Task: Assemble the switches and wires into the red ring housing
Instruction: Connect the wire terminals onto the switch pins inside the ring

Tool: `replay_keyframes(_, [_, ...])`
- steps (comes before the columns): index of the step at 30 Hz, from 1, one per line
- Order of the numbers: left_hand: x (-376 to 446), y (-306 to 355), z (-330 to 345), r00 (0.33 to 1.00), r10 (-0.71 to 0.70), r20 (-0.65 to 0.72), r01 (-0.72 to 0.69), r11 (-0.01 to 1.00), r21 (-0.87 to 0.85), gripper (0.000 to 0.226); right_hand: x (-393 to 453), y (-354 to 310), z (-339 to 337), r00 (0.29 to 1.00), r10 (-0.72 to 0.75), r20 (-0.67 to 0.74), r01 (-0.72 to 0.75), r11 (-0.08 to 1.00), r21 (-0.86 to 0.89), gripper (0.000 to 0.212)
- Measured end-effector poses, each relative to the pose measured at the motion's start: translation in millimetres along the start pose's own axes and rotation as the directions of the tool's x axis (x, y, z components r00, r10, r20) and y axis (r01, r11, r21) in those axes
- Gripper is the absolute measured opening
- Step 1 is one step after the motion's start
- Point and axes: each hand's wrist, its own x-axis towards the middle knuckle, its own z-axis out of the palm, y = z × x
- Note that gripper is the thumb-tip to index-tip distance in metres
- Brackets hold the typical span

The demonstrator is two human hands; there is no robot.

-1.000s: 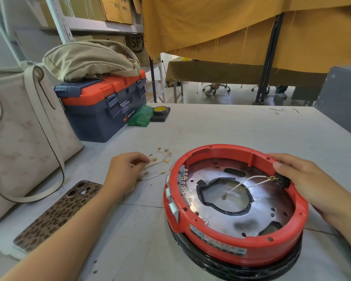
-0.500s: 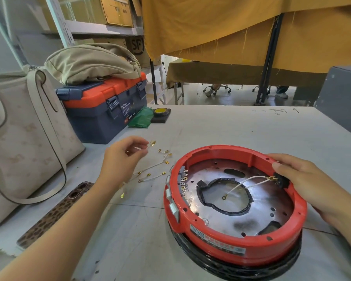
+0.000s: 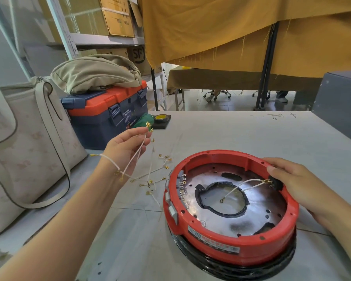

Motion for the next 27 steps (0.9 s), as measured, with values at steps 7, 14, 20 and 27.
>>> replay_keyframes(7, [-6.3,0.4,11.5,0.989,-0.108,0.098,0.131,0.951,-0.282,0.023,0.8,1.0,0.0,1.000,-0.001,0.008,0.001,1.000,-0.008,0.027])
replay_keyframes(14, [-13.2,6.1,30.9,0.977,-0.081,0.195,0.154,0.906,-0.394,0.024,2.1,3.1,0.1,1.000,-0.006,0.006,0.006,1.000,-0.020,0.026])
replay_keyframes(20, [-15.9,10.4,47.7,0.977,0.125,0.174,-0.072,0.957,-0.281,0.016,0.6,1.2,0.9,0.999,-0.023,-0.026,0.022,0.999,-0.040,0.023])
replay_keyframes(27, [-26.8,0.2,73.3,0.931,0.220,0.292,-0.193,0.974,-0.119,0.015,-6.0,-13.0,0.6,0.964,-0.206,-0.170,0.191,0.976,-0.100,0.020])
